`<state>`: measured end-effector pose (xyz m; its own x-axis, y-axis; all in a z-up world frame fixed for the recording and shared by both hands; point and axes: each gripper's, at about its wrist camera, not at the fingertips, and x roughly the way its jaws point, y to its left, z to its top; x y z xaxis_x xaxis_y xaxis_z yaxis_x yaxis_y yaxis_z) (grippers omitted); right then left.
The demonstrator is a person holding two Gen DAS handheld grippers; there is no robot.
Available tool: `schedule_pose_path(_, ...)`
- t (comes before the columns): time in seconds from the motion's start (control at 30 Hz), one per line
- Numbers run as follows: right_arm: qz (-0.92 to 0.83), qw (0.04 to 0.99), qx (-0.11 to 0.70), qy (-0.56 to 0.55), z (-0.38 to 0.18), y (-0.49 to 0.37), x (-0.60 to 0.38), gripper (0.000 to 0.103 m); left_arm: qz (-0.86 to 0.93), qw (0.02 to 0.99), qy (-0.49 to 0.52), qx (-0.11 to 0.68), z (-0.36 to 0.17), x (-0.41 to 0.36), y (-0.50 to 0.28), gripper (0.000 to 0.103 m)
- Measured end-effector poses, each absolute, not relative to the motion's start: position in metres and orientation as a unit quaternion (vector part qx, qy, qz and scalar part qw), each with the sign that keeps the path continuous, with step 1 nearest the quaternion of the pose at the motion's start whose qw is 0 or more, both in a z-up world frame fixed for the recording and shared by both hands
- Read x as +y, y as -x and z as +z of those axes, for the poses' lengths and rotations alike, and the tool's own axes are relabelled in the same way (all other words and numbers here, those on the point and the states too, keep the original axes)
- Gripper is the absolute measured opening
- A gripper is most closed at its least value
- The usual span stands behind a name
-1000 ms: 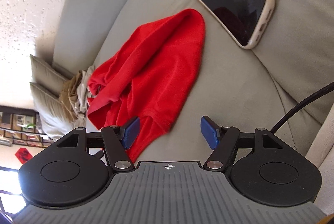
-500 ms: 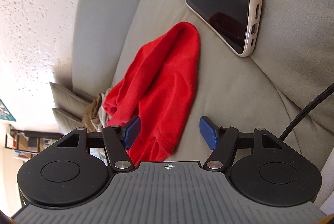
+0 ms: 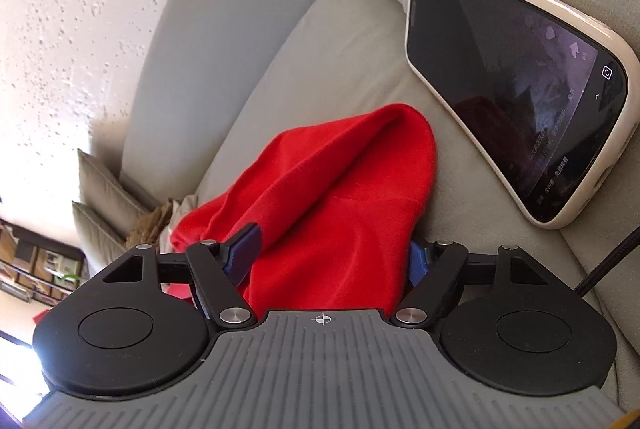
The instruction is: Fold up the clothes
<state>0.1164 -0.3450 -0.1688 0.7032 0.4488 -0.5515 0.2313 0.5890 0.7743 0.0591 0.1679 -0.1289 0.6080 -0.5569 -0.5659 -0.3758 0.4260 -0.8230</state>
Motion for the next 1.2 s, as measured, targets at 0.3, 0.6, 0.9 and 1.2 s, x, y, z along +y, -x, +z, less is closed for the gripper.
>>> schedule_pose_path(0.3, 0.066, 0.734, 0.389, -0.553, -0.195, -0.098, -0.373, 0.026, -0.025, 0.707, 0.548, 0.446, -0.127, 0.182, -0.03, 0.05)
schedule_pose_path(0.6, 0.063, 0.75, 0.384, -0.534, -0.192, -0.104, -0.365, 0.028, -0.043, 0.757, 0.469, 0.453, -0.12, 0.151, -0.065, 0.067)
schedule_pose_path(0.9, 0.015, 0.798, 0.395, -0.454, -0.165, -0.106, -0.352, 0.003, -0.025, 0.767, 0.474, 0.431, -0.102, 0.155, -0.046, 0.002)
schedule_pose_path(1.2, 0.117, 0.817, 0.321, -0.466, -0.043, -0.093, -0.36, 0.002, -0.088, 0.882, 0.406, 0.224, 0.072, 0.157, -0.034, 0.001)
